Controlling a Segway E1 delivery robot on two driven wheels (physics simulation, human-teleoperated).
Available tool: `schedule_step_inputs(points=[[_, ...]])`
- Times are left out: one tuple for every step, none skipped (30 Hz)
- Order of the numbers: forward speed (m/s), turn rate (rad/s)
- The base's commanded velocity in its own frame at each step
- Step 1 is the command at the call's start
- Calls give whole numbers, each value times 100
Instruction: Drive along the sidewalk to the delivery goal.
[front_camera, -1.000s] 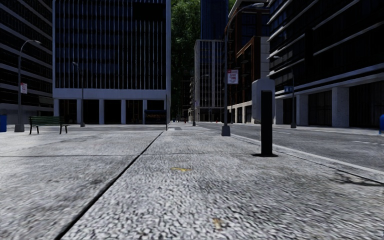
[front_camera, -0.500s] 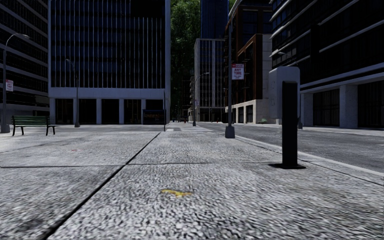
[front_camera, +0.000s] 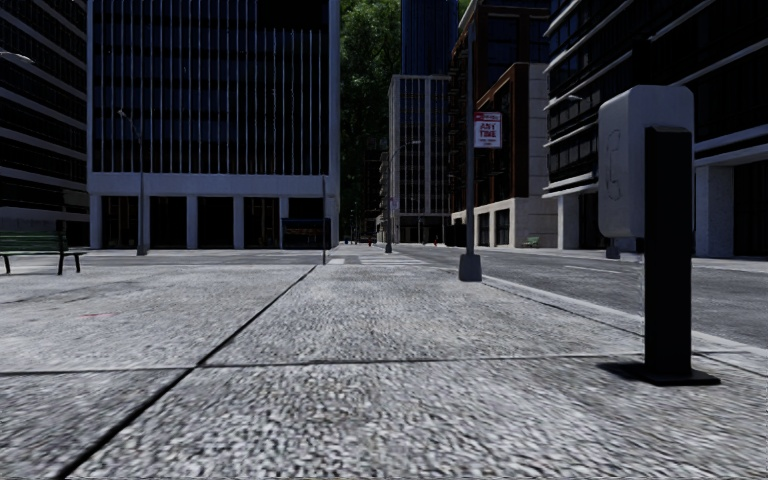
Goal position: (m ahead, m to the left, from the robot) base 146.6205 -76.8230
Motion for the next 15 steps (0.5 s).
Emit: schedule_step_inputs(points=[[200, 0], [200, 0], [200, 0], [200, 0], [200, 0], [200, 0], [200, 0], [200, 0], [200, 0], [200, 0], [200, 0], [200, 0], [200, 0], [200, 0], [200, 0]])
